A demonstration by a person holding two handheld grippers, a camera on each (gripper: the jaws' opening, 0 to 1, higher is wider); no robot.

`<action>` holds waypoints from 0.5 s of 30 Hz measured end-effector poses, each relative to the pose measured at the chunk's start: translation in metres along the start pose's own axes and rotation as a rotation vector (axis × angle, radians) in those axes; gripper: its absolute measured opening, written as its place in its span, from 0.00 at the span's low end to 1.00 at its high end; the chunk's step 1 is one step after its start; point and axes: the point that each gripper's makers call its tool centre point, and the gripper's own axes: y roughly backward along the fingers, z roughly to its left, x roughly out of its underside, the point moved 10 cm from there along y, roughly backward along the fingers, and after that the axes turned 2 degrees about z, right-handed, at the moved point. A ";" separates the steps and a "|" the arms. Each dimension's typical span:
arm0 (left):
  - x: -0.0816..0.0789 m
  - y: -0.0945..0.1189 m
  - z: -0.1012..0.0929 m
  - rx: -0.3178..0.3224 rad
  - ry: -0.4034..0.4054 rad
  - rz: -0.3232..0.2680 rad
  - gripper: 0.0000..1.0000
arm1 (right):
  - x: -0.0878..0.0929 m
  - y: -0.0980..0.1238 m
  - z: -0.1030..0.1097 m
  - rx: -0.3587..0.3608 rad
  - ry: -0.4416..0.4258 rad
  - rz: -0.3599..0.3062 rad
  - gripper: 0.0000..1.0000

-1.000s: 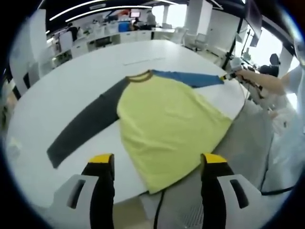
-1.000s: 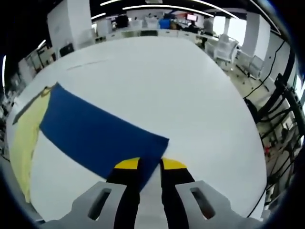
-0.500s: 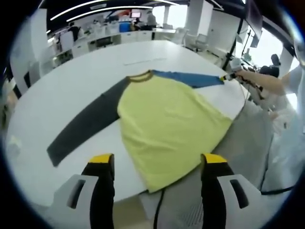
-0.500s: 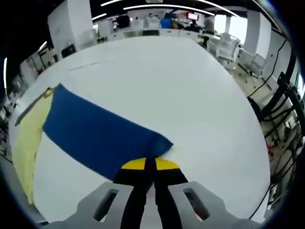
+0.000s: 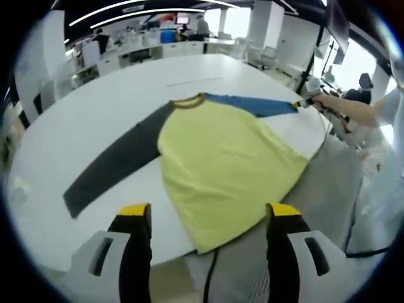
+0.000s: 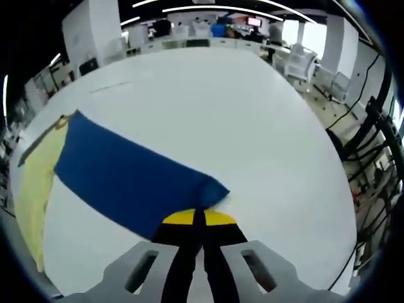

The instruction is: Fold the garment on the visible template until the final outline fits inside the template.

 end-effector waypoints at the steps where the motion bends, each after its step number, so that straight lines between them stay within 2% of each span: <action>1: 0.000 0.000 0.000 0.000 0.000 0.001 0.70 | 0.000 0.000 0.000 0.000 -0.002 0.000 0.03; 3: 0.000 0.000 0.000 0.002 0.001 -0.001 0.70 | -0.001 -0.001 -0.002 0.000 -0.002 0.006 0.03; 4: 0.000 0.001 0.001 0.002 0.001 0.000 0.70 | -0.004 0.000 0.001 0.022 0.079 0.025 0.03; 6: 0.000 0.001 0.002 -0.001 -0.001 -0.001 0.70 | -0.006 0.001 0.007 0.036 0.115 0.044 0.03; 10: -0.002 0.003 0.005 -0.005 0.002 -0.014 0.70 | -0.010 0.002 0.011 0.029 0.138 0.054 0.03; 15: 0.001 0.003 0.006 -0.002 0.006 -0.021 0.70 | -0.023 0.011 0.018 0.014 0.162 0.055 0.03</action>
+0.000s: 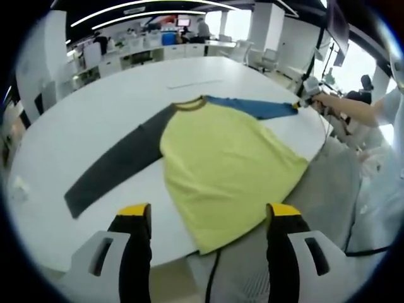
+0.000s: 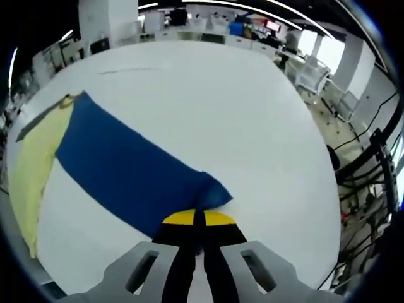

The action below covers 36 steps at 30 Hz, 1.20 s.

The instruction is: Fold the garment on the visible template until the final outline fits inside the template.

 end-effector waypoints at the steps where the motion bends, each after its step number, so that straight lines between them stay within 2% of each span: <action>1: 0.001 0.000 0.001 0.000 0.002 -0.001 0.70 | -0.002 0.002 0.001 -0.002 0.001 -0.003 0.03; 7: 0.003 0.001 0.003 0.001 0.003 -0.011 0.72 | -0.017 0.014 0.005 -0.014 0.050 -0.018 0.03; 9: 0.003 0.001 0.003 0.004 0.002 -0.014 0.72 | -0.025 0.020 0.013 -0.020 0.066 -0.025 0.03; 13: 0.004 0.003 0.004 0.003 0.000 -0.025 0.72 | -0.037 0.025 0.011 -0.026 0.108 -0.042 0.03; 19: 0.007 0.008 0.005 0.005 -0.004 -0.033 0.73 | -0.066 0.039 0.034 -0.056 0.174 -0.080 0.03; 22: 0.008 0.011 0.006 -0.001 -0.003 -0.038 0.73 | -0.075 0.043 0.042 -0.064 0.192 -0.093 0.03; 30: 0.012 0.018 0.010 -0.010 -0.007 -0.038 0.75 | -0.119 0.052 0.080 -0.124 0.299 -0.176 0.03; 36: 0.010 0.022 0.012 -0.018 -0.014 -0.043 0.75 | -0.148 0.055 0.106 -0.175 0.344 -0.239 0.03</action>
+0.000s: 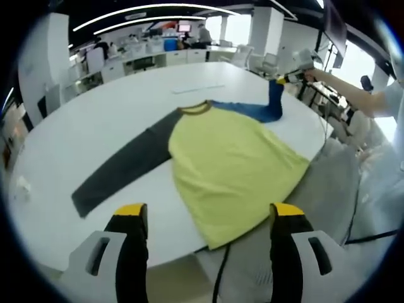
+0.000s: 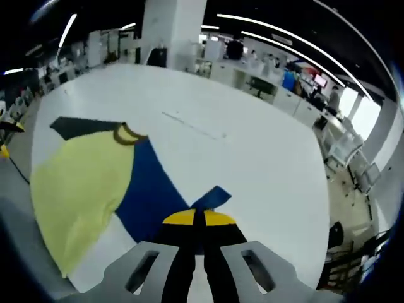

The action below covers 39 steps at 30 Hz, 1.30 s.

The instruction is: Fold the garment on the visible template until the final outline fits inside the template.

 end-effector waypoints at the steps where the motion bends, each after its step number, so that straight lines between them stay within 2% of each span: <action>1: -0.001 0.000 0.000 -0.001 -0.002 -0.003 0.75 | -0.004 -0.001 0.001 -0.008 0.009 -0.004 0.03; 7: 0.000 -0.001 -0.001 0.003 -0.003 -0.004 0.75 | -0.033 -0.004 0.031 -0.050 0.070 -0.040 0.03; 9: 0.001 -0.001 -0.001 0.004 0.000 -0.004 0.75 | -0.041 -0.010 0.028 -0.063 0.078 -0.047 0.03; 14: 0.004 0.000 -0.001 0.005 0.007 -0.010 0.76 | -0.054 -0.010 0.046 -0.083 0.119 -0.062 0.03; 21: 0.005 0.001 0.001 0.003 0.015 -0.011 0.76 | -0.077 -0.012 0.059 -0.111 0.149 -0.100 0.03; 29: 0.002 0.001 0.002 0.002 0.008 -0.025 0.76 | -0.094 -0.019 0.074 -0.138 0.173 -0.127 0.03; 39: 0.007 0.003 0.003 -0.001 0.025 -0.035 0.77 | -0.114 -0.033 0.088 -0.177 0.202 -0.141 0.03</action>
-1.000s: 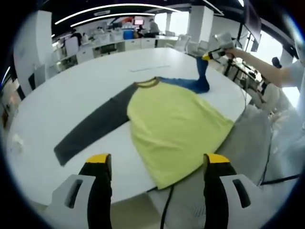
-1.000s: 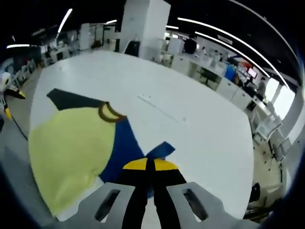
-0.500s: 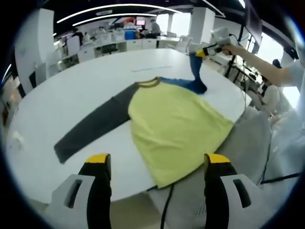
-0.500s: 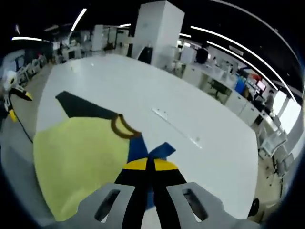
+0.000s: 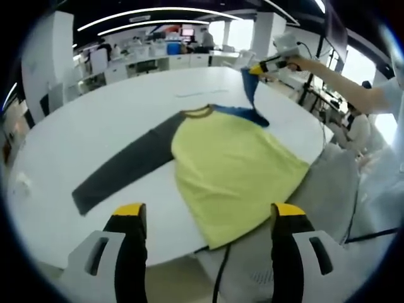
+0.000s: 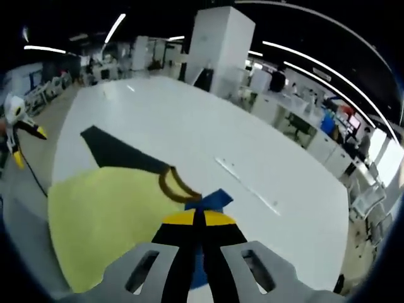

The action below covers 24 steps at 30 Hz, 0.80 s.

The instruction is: Fold the garment on the visible template until the final outline fits inside the template.

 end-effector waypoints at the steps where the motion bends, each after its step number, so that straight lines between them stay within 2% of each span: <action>1: 0.000 0.000 0.000 0.000 0.003 -0.002 0.77 | -0.002 -0.002 0.003 -0.003 0.008 0.000 0.03; 24: 0.001 0.000 0.005 0.009 0.007 -0.019 0.78 | -0.049 -0.027 0.035 -0.072 0.064 -0.052 0.03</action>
